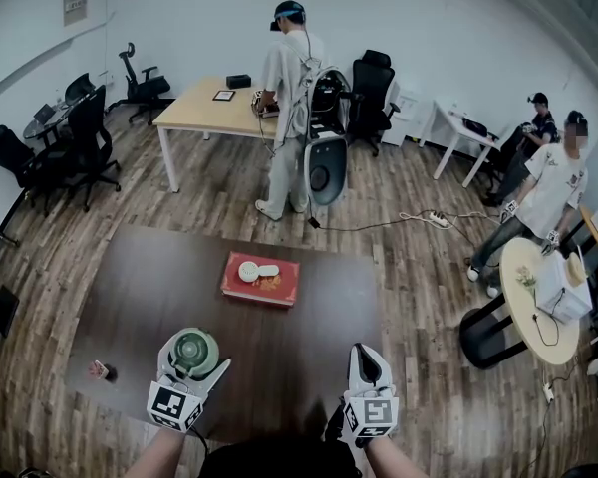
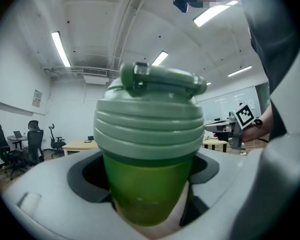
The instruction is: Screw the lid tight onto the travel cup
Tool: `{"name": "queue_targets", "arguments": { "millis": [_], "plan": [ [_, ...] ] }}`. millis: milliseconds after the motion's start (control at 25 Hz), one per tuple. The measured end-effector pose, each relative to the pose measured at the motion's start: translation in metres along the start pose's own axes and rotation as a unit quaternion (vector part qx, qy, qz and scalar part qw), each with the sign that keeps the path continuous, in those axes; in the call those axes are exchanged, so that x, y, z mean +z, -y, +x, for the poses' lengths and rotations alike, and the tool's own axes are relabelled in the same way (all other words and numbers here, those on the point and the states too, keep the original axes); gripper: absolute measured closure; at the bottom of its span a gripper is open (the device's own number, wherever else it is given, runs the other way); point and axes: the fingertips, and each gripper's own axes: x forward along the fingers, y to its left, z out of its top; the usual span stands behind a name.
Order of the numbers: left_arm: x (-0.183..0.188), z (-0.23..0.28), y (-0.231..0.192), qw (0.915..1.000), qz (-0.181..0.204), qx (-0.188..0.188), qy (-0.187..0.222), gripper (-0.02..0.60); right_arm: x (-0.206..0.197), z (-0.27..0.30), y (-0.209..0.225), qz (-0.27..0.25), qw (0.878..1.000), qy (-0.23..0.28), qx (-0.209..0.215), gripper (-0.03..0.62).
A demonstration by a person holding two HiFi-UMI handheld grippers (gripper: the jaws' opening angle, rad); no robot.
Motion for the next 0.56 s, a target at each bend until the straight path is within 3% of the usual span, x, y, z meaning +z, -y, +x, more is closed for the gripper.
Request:
{"name": "queue_targets", "arguments": {
  "millis": [560],
  "plan": [
    [0.001, -0.001, 0.012, 0.9999, -0.004, -0.01, -0.006, 0.17, 0.004, -0.009, 0.0, 0.007, 1.0, 0.0, -0.001, 0.588]
  ]
}}
